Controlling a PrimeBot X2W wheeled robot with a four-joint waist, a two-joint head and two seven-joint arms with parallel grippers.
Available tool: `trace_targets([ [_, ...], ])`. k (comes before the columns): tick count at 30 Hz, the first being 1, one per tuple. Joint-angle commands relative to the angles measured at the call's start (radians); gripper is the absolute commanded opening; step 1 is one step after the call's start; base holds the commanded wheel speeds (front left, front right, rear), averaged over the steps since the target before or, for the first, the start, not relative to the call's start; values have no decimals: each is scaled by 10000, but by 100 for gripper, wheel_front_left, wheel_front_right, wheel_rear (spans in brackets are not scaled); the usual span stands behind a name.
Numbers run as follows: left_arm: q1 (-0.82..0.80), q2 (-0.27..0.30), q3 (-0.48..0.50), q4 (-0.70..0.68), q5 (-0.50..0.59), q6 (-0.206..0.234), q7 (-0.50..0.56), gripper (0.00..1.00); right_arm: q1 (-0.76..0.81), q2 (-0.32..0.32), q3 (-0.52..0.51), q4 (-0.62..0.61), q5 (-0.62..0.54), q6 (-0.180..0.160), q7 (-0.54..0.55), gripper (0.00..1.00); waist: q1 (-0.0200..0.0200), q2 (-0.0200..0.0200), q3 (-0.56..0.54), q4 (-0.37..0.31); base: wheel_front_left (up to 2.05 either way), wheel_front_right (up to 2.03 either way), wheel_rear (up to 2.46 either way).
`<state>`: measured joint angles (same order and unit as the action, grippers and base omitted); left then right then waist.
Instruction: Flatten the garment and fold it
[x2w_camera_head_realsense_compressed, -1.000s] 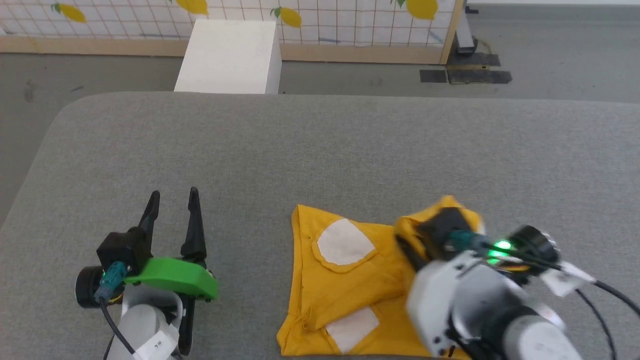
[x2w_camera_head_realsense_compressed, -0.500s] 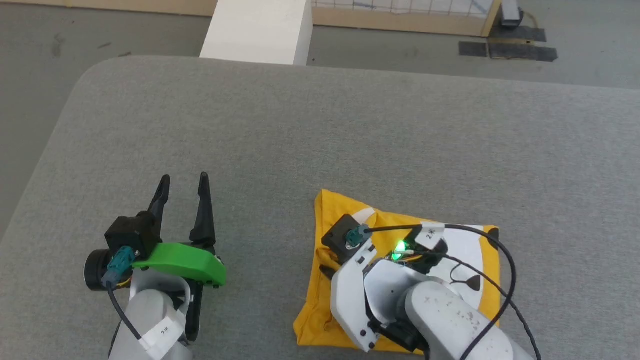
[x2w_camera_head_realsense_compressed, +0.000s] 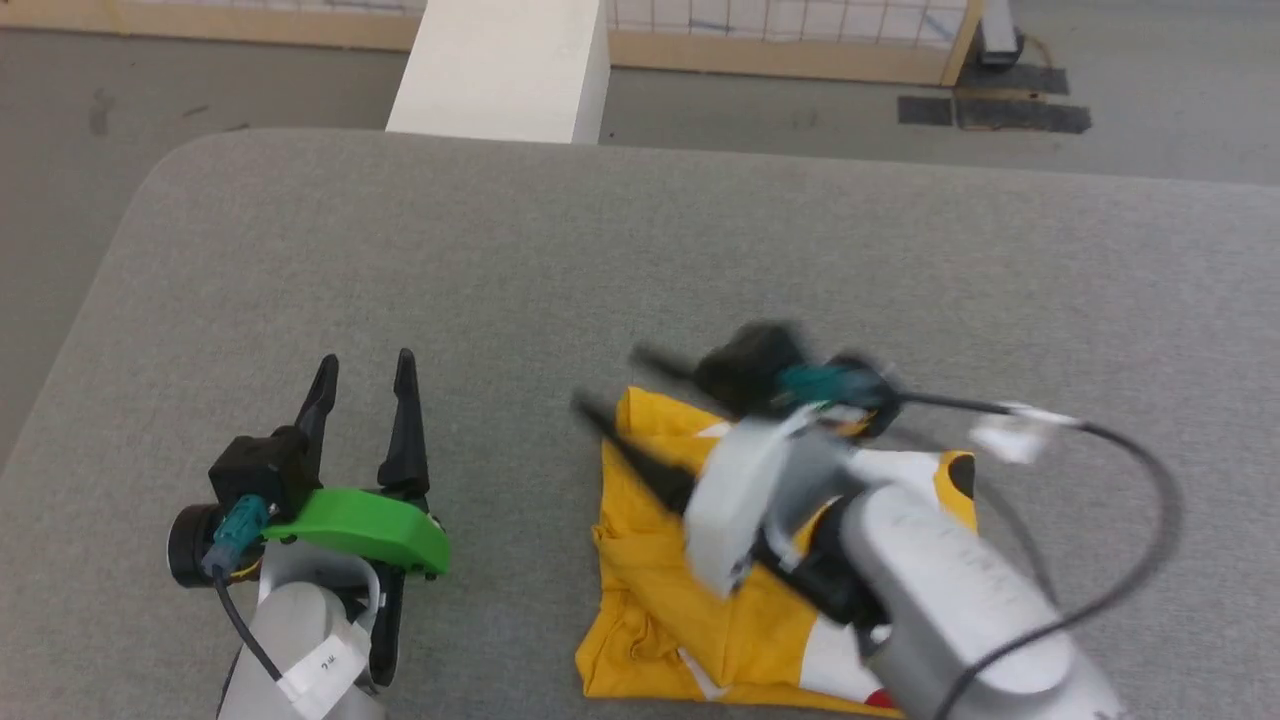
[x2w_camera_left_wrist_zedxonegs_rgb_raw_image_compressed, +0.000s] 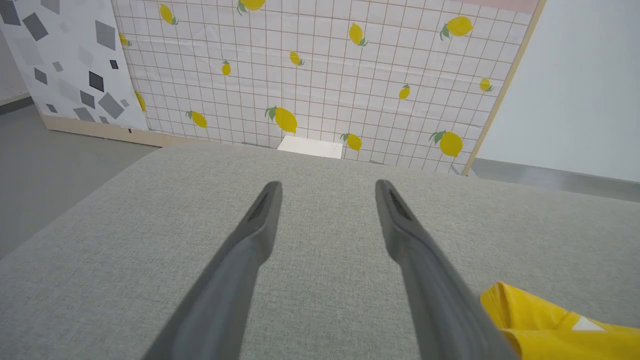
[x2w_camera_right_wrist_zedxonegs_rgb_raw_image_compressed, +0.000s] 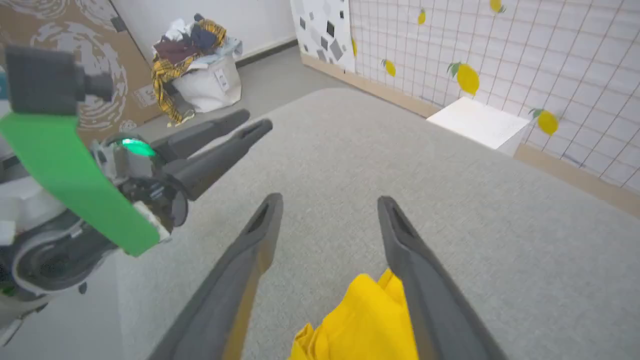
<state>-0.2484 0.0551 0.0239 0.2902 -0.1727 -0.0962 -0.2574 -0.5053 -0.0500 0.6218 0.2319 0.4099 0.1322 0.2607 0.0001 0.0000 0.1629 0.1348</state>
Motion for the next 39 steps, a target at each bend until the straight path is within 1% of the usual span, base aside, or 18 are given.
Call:
trace_targets([
  [1, 97, -47, 48, -3, 17, -40, -43, 100, 220, -4, -494, -374, -217, -15, -517, 100, -1, 0, -255, -224, 0, 0, 0],
  [4, 212, -47, 137, -87, 70, -50, -43, 100, 962, -4, -1991, -1391, -807, -15, -1686, 100, -1, 0, -416, -395, 0, 0, 0],
  [6, 297, -47, 192, -147, 95, -49, -43, 100, 1639, -4, -3167, -1980, -1189, -15, -2287, 100, -1, 0, -504, -491, 0, 0, 0],
  [8, 376, -48, 246, -203, 112, -51, -43, 100, 2399, -4, -4289, -2401, -1296, -15, -2705, 100, -1, 0, -580, -591, 0, 0, 0],
  [10, 447, -48, 301, -254, 127, -50, -43, 100, 3141, -4, -5295, -2528, -1213, -15, -2973, 100, -1, 0, -639, -704, 0, 0, 0],
  [12, 487, -48, 323, -304, 138, -49, -43, 100, 3787, -4, -6003, -2367, -1095, -15, -2986, 100, -1, 0, -665, -777, 0, 0, 0],
  [14, 498, -48, 316, -326, 160, -59, -43, 100, 4298, -4, -6389, -2035, -957, -15, -2840, 100, -1, 0, -679, -823, 0, 0, 0],
  [17, 495, -48, 327, -342, 179, -76, -43, 100, 4825, -3, -6486, -1475, -523, -15, -2349, 100, -1, 0, -693, -875, 0, 0, 0],
  [20, 498, -48, 357, -371, 183, -84, -44, 100, 5110, -3, -6346, -887, -15, -15, -1542, 100, -1, 0, -689, -914, 0, 0, 0],
  [24, 504, -48, 344, -386, 168, -85, -44, 100, 5158, -3, -6022, -358, 707, -15, -397, 100, -1, 0, -669, -914, 0, 0, 0],
  [27, 515, -48, 289, -368, 133, -73, -44, 100, 5064, -3, -5905, -74, 1032, -15, 196, 100, -1, 0, -676, -869, 0, 0, 0],
  [36, 559, -49, 127, -273, 49, -67, -44, 100, 4582, -3, -5759, 785, 321, -15, 2149, 100, -1, 0, -691, -645, 0, 0, 0],
  [37, 566, -49, 115, -257, 44, -70, -44, 100, 4550, -3, -5698, 818, 249, -15, 2381, 87, -1, 0, -697, -618, 0, 0, 0],
  [38, 574, -49, 110, -246, 38, -73, -44, 100, 4533, -3, -5661, 819, 235, -15, 2528, 67, -1, 0, -704, -598, 0, 0, 0],
  [39, 586, -49, 104, -233, 35, -78, -44, 100, 4512, -3, -5599, 780, 196, -15, 2657, 29, -1, 0, -717, -577, 0, 0, 0],
])
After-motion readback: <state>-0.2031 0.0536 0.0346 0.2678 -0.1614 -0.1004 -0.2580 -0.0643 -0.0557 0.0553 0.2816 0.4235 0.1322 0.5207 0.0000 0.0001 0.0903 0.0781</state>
